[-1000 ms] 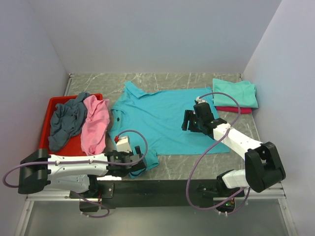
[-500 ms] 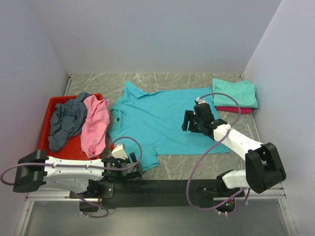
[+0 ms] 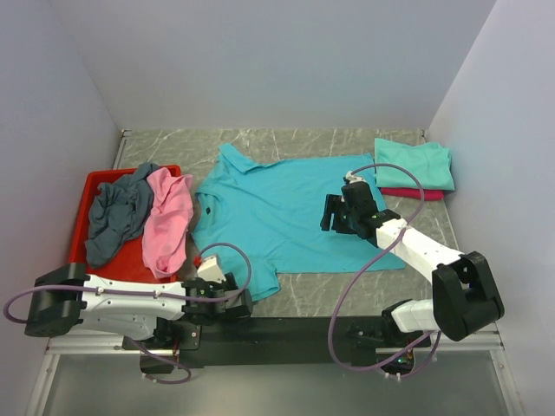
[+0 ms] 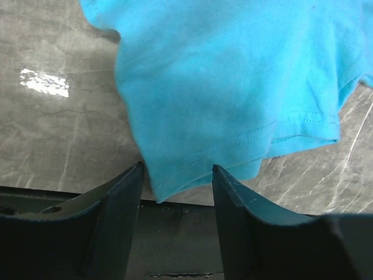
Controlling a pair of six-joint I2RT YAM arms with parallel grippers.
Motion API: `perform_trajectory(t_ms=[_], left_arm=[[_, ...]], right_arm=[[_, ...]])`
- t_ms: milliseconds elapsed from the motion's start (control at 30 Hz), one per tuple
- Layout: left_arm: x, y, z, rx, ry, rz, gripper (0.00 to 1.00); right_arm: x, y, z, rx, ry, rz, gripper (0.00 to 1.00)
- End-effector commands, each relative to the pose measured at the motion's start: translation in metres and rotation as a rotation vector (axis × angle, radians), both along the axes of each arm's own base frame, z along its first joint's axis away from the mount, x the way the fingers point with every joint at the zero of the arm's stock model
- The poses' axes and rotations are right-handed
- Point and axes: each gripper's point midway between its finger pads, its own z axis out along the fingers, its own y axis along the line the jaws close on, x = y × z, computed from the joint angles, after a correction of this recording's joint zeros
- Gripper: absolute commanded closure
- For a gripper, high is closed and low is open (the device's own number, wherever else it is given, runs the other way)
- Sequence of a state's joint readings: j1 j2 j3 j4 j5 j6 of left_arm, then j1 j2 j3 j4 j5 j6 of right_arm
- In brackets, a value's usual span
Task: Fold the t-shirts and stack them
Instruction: Flatten the tshirt out
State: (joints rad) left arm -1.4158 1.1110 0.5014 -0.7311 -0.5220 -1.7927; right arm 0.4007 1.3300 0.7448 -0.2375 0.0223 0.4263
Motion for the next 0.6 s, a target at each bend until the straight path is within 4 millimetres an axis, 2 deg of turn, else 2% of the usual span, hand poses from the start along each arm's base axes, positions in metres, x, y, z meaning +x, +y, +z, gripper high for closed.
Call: perform_trajectory(t_ms=[0,133,267,333,433,467,500,567], left_arm=[[-0.006,0.001,-0.011,0.014,0.027,-0.002,0.44],[-0.006,0.001,-0.015,0.003,0.030,0.007,0.45],[-0.007,0.003,-0.022,-0.003,0.035,0.018,0.54],[-0.006,0.004,-0.023,0.004,0.033,0.023,0.62],[-0.005,0.006,-0.022,0.009,0.027,0.025,0.79],[-0.005,0.007,-0.023,0.011,0.028,0.028,0.86],[-0.005,0.008,-0.023,0.011,0.027,0.031,0.99],[-0.004,0.009,-0.020,0.010,0.018,0.037,0.99]], right_arm=[[0.006,-0.001,0.013,0.008,-0.062,-0.009,0.25],[0.005,-0.001,0.015,0.012,-0.067,-0.009,0.25],[0.005,-0.002,0.017,0.012,-0.075,-0.012,0.25],[0.004,-0.002,0.018,0.014,-0.078,-0.013,0.25],[0.002,-0.003,0.017,0.017,-0.075,-0.015,0.25],[0.003,-0.003,0.018,0.019,-0.074,-0.017,0.25],[0.002,-0.003,0.018,0.020,-0.074,-0.014,0.25],[0.002,-0.005,0.017,0.017,-0.070,-0.023,0.25]])
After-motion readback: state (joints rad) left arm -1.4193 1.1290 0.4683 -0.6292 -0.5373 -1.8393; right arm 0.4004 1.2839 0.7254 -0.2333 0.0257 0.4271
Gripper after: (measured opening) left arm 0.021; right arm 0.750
